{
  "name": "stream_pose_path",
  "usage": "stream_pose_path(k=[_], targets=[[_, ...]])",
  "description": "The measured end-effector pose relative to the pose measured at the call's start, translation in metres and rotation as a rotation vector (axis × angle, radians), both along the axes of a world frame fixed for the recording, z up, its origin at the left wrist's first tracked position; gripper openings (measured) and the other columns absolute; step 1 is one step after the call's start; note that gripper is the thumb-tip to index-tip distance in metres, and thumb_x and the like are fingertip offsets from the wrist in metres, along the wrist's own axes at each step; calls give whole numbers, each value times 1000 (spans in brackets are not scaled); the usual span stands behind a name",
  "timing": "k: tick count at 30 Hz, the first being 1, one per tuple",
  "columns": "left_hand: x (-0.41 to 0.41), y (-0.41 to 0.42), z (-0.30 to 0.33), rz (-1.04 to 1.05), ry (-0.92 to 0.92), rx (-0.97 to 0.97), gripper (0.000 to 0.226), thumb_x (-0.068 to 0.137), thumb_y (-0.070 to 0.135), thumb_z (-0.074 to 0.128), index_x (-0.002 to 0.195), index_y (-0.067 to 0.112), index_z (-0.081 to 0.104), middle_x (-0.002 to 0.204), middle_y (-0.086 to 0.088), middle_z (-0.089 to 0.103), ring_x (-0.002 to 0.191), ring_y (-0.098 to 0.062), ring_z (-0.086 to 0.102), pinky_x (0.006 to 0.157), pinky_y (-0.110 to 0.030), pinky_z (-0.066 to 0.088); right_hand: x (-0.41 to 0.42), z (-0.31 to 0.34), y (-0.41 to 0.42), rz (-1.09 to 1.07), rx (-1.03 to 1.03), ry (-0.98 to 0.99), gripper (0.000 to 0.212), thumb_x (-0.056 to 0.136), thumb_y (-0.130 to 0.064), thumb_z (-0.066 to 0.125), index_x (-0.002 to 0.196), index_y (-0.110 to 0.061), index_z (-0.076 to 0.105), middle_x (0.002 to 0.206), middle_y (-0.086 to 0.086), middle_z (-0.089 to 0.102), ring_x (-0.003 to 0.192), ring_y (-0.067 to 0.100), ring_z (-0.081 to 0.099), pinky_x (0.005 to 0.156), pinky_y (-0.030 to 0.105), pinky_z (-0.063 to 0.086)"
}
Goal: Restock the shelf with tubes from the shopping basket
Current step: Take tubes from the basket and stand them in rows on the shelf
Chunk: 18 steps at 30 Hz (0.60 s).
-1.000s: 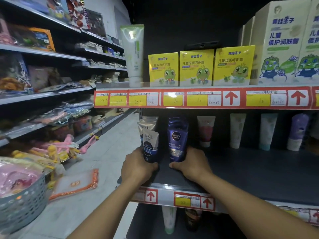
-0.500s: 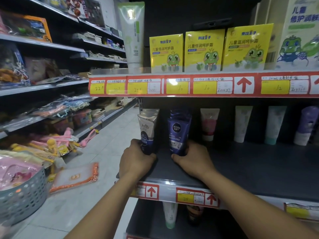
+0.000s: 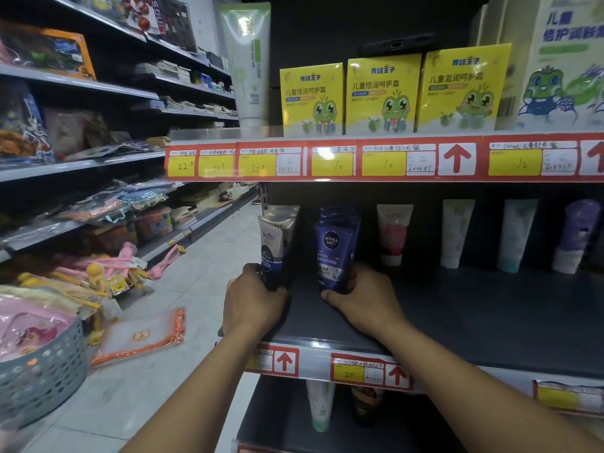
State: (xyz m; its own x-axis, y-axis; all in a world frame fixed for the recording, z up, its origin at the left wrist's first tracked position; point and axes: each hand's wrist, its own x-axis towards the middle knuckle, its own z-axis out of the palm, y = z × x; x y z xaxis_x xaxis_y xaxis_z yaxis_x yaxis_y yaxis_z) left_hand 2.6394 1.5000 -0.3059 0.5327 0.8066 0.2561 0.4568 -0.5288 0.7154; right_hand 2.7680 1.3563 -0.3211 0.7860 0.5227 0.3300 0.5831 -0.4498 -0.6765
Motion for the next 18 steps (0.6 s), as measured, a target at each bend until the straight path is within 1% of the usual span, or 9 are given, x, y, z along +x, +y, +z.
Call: stream_pose_path(k=[3,10,14,18], targets=[[1,0,1,22,7,-20,58,91,30,76,142,17,51,133,-9,69,118,-33,65,97,-43,53,0,1,-1,2,-1,-6,49,79,-43,86,121,-27,66,115,-6,73,102,13,68,82,26,53],[0,1,1,23,12,-12,55,92,29,75,141,17,53,134,-9,68,117,-33,65,95,-43,54,0,0,0,-10,-2,-9,49,79,-44,85,121,-27,65,115,-5,73,102,14,69,83,27,55],[0,0,1,19,14,-11,55,93,29,75,142,16,53,134,-9,68,117,-33,65,94,-42,54,-1,1,-1,-9,5,-15,48,80,-42,85,120,-26,66,116,-4,73,104,16,69,86,30,56],[0,1,0,23,16,-8,55,93,29,75,141,16,52,133,-10,68,116,-33,65,93,-41,53,-1,1,-1,-15,2,-13,49,80,-42,85,121,-24,66,117,-4,73,106,16,69,86,29,55]])
